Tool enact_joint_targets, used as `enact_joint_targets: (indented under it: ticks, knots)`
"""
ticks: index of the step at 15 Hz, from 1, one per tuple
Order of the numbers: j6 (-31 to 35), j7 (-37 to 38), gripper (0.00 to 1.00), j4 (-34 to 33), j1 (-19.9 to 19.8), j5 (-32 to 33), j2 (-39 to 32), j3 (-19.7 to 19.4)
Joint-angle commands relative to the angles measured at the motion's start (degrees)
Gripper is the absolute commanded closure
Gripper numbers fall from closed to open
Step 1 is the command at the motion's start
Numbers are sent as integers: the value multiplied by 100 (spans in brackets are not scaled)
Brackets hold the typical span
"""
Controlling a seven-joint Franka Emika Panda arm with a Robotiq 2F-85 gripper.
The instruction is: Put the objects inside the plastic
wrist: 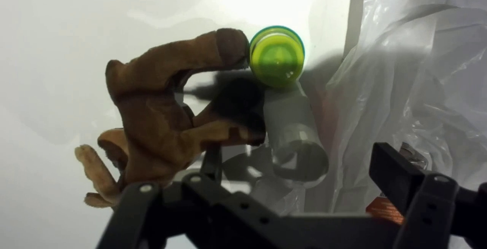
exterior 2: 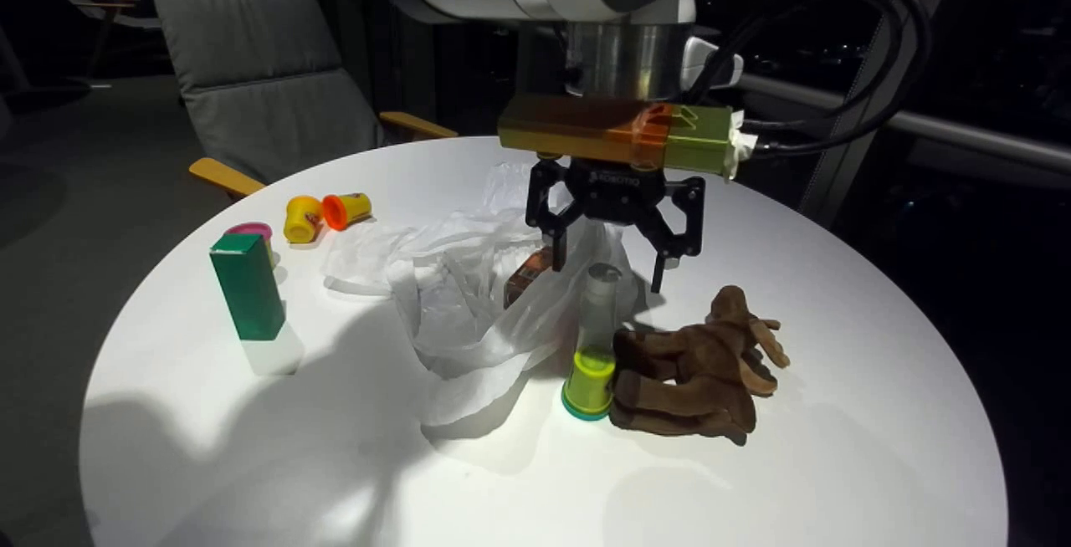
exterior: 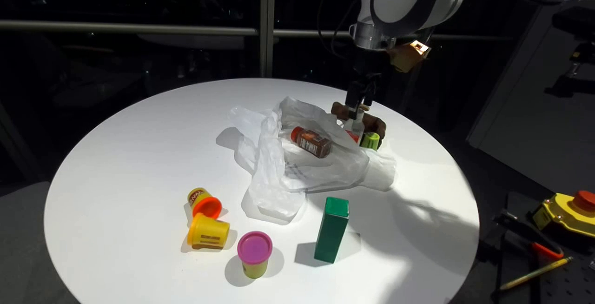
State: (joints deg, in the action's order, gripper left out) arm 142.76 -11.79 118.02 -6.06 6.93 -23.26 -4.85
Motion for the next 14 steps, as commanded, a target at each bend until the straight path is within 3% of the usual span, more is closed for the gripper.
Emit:
enact_joint_targets:
  ticks: [1,2,3,4,11,12,14]
  knots:
    - [84,-81,0,-181,-55,45,-175,36]
    - [45,-115,0,-196,-73,10,-195,58]
    - [7,-150,17,-200,-89,-18,-199,76]
    - [4,-169,26,-200,-96,-22,-205,82]
    - [97,-296,80,-207,-91,17,-231,93]
    - [93,-317,87,-209,-94,10,-229,100]
    - [-35,-158,87,-238,-26,101,-217,18]
